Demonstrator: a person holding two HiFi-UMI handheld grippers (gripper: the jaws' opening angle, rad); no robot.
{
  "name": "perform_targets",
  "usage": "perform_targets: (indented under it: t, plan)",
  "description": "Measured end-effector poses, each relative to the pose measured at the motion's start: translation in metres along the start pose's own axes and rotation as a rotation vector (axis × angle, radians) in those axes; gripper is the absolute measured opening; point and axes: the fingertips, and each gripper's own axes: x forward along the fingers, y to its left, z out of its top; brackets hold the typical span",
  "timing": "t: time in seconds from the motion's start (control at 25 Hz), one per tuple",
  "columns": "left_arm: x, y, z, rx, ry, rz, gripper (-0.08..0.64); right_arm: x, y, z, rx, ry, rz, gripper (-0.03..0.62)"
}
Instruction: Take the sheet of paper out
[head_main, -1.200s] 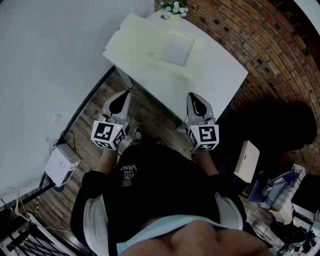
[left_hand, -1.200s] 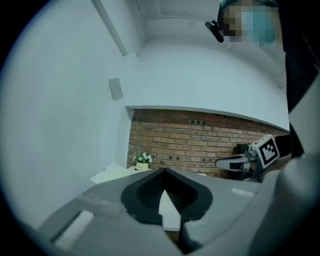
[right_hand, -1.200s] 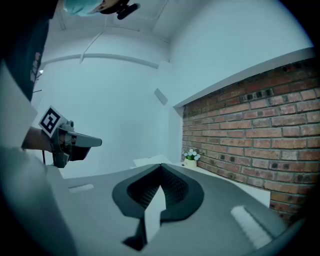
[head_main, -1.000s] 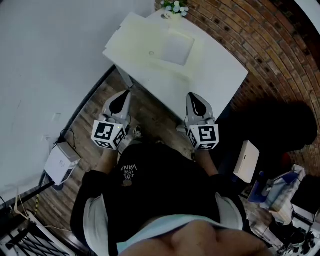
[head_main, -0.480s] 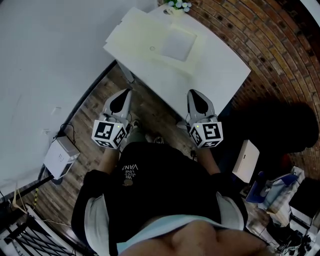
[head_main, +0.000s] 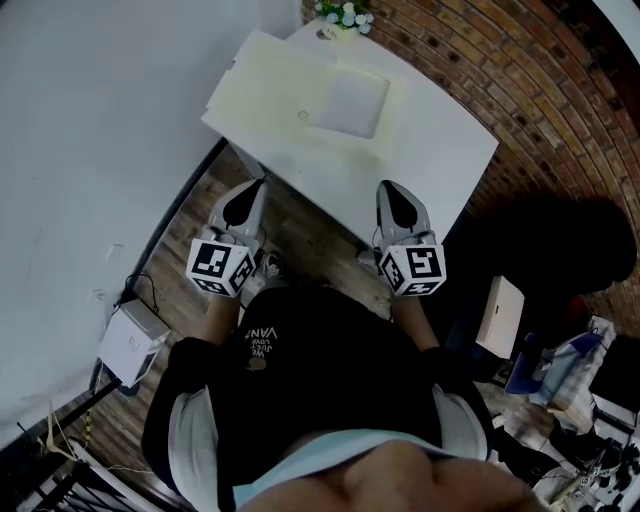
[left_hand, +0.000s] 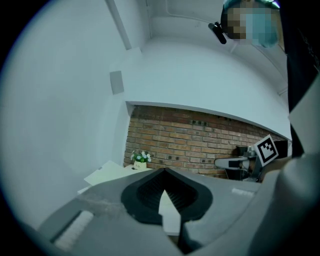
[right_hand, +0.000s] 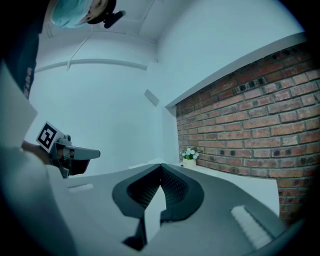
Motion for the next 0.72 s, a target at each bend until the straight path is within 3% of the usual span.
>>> perform_targets:
  t: [0.72]
  plan:
    - [0.025,0.097,0.020,0.026,0.047,-0.203,0.000,0.072,0.048,0.006,0.050,-0.021,-0.184,0.000]
